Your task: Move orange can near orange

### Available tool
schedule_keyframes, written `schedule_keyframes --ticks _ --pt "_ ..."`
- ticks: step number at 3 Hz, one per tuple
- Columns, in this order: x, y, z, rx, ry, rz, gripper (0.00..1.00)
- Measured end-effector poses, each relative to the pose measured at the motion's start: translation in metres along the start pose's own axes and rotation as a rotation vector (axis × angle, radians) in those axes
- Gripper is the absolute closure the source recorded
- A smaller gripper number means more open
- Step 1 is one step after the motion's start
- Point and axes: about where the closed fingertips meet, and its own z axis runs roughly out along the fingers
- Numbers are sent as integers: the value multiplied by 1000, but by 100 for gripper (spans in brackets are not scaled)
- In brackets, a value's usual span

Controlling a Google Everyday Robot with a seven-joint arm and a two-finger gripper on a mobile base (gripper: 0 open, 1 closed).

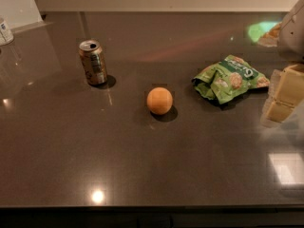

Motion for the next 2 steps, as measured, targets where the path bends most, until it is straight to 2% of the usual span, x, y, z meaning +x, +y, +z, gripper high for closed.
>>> schedule_keyframes --ticks 1,2 --pt "0 0 0 0 0 0 0" --pt "-7 -1 -2 3 -32 -8 0"
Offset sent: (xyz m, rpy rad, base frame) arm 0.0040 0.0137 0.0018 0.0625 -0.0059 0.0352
